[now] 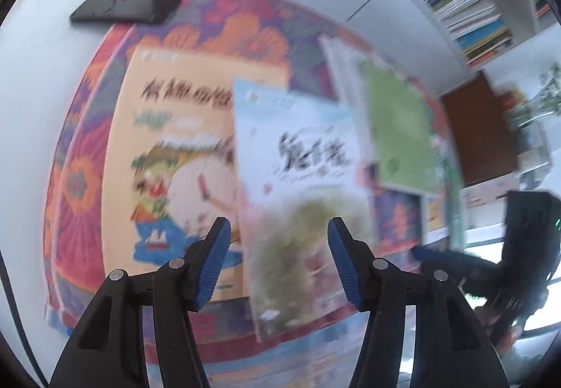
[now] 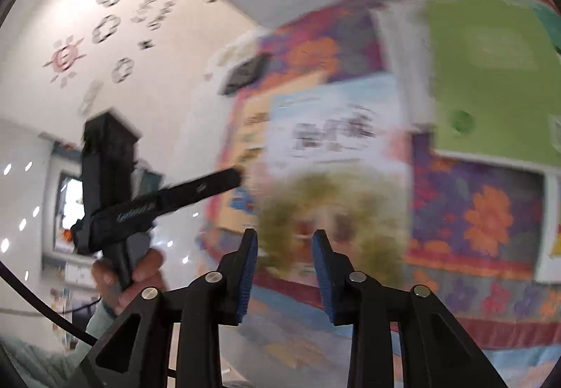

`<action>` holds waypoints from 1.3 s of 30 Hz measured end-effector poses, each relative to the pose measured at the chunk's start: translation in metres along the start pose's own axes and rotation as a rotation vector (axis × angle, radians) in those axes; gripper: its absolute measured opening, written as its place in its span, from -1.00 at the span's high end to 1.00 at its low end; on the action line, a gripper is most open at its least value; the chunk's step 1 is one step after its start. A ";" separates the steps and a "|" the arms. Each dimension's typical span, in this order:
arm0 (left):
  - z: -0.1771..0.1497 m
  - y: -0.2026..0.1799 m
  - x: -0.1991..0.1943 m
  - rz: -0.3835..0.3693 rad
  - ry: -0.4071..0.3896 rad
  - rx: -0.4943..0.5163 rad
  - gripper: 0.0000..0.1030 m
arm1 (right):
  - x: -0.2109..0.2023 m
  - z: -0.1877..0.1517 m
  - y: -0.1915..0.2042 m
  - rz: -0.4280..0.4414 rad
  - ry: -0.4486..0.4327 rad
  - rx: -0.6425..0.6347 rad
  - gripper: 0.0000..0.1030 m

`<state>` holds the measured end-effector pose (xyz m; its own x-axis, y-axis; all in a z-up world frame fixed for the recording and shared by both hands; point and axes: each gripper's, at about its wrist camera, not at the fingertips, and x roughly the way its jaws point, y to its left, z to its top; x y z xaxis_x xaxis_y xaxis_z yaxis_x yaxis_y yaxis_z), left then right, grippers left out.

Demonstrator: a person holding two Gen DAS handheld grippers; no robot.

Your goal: Organize books

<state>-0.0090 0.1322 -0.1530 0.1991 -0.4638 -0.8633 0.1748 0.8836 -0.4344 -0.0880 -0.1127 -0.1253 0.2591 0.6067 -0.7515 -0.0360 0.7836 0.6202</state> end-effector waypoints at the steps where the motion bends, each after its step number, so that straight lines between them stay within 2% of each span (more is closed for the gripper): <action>1: -0.003 0.002 0.004 0.020 0.013 0.000 -0.05 | 0.002 0.000 -0.012 -0.061 -0.006 0.016 0.18; 2: -0.008 0.003 0.010 0.031 0.027 -0.002 -0.05 | 0.004 -0.001 -0.018 -0.107 -0.011 0.022 -0.03; 4: -0.015 0.006 0.020 0.028 0.058 -0.001 -0.05 | 0.012 -0.001 -0.034 -0.179 -0.009 0.032 -0.07; 5: -0.019 0.003 0.018 0.037 0.038 0.018 -0.05 | 0.017 0.001 -0.037 -0.204 0.000 0.040 -0.07; 7: -0.022 -0.004 0.022 -0.016 0.072 0.042 -0.05 | 0.031 -0.003 -0.051 -0.234 0.029 0.063 -0.01; 8: -0.024 -0.007 0.023 -0.025 0.074 0.045 -0.05 | 0.035 -0.003 -0.056 -0.219 0.035 0.075 0.15; 11: -0.029 -0.014 0.024 -0.052 0.076 0.056 -0.03 | 0.045 -0.007 -0.056 -0.184 0.024 0.075 0.24; 12: -0.030 -0.014 0.020 -0.084 0.066 0.039 -0.02 | 0.045 -0.008 -0.053 -0.204 0.023 0.060 0.24; 14: -0.028 -0.011 0.004 -0.267 0.024 -0.040 0.03 | 0.048 -0.007 -0.050 -0.215 0.023 0.041 0.24; 15: -0.027 -0.010 -0.004 -0.327 -0.002 -0.065 0.03 | 0.050 -0.007 -0.051 -0.207 0.025 0.044 0.24; 16: -0.025 -0.012 -0.013 -0.376 -0.035 -0.077 0.03 | 0.050 -0.007 -0.053 -0.192 0.025 0.056 0.24; 17: -0.022 -0.016 -0.018 -0.382 -0.049 -0.064 0.07 | 0.051 -0.006 -0.054 -0.177 0.024 0.069 0.25; 18: -0.021 -0.021 -0.019 -0.346 -0.053 -0.036 0.12 | 0.049 -0.007 -0.057 -0.153 0.021 0.086 0.25; 20: -0.022 -0.033 -0.008 -0.185 -0.032 0.043 0.48 | 0.051 -0.005 -0.061 -0.124 0.023 0.116 0.25; 21: -0.024 -0.037 0.004 -0.096 -0.005 0.073 0.55 | 0.051 -0.005 -0.061 -0.123 0.023 0.118 0.25; 22: -0.025 -0.039 0.010 -0.059 0.010 0.088 0.63 | 0.052 -0.003 -0.061 -0.123 0.024 0.118 0.25; 24: -0.027 -0.040 0.021 -0.049 0.022 0.092 0.73 | 0.053 -0.002 -0.062 -0.116 0.024 0.122 0.25; 27: -0.023 -0.044 0.024 -0.116 0.014 0.043 0.76 | 0.049 -0.003 -0.069 -0.083 0.026 0.154 0.25; 29: -0.018 -0.044 0.023 -0.180 0.016 -0.006 0.78 | 0.047 -0.001 -0.077 -0.051 0.034 0.182 0.24; 31: -0.011 -0.035 0.022 -0.274 0.020 -0.091 0.78 | 0.041 -0.002 -0.085 0.011 0.048 0.227 0.10; 32: -0.009 -0.031 0.020 -0.326 0.013 -0.133 0.78 | 0.039 -0.003 -0.090 0.051 0.050 0.258 -0.06; 33: -0.003 -0.025 0.017 -0.386 0.006 -0.179 0.78 | 0.037 -0.005 -0.097 0.115 0.047 0.300 -0.15; 35: 0.006 -0.020 0.014 -0.461 -0.005 -0.230 0.78 | 0.037 -0.006 -0.109 0.244 0.040 0.376 -0.29; 38: 0.016 -0.016 0.012 -0.501 -0.004 -0.254 0.78 | 0.045 -0.004 -0.127 0.431 0.017 0.498 -0.32; 39: 0.017 -0.015 0.013 -0.496 0.004 -0.253 0.78 | 0.049 -0.002 -0.130 0.472 -0.001 0.530 -0.24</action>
<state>0.0077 0.1114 -0.1532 0.1485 -0.8284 -0.5402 0.0100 0.5474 -0.8368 -0.0723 -0.1852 -0.2430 0.3324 0.8653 -0.3751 0.3297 0.2660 0.9058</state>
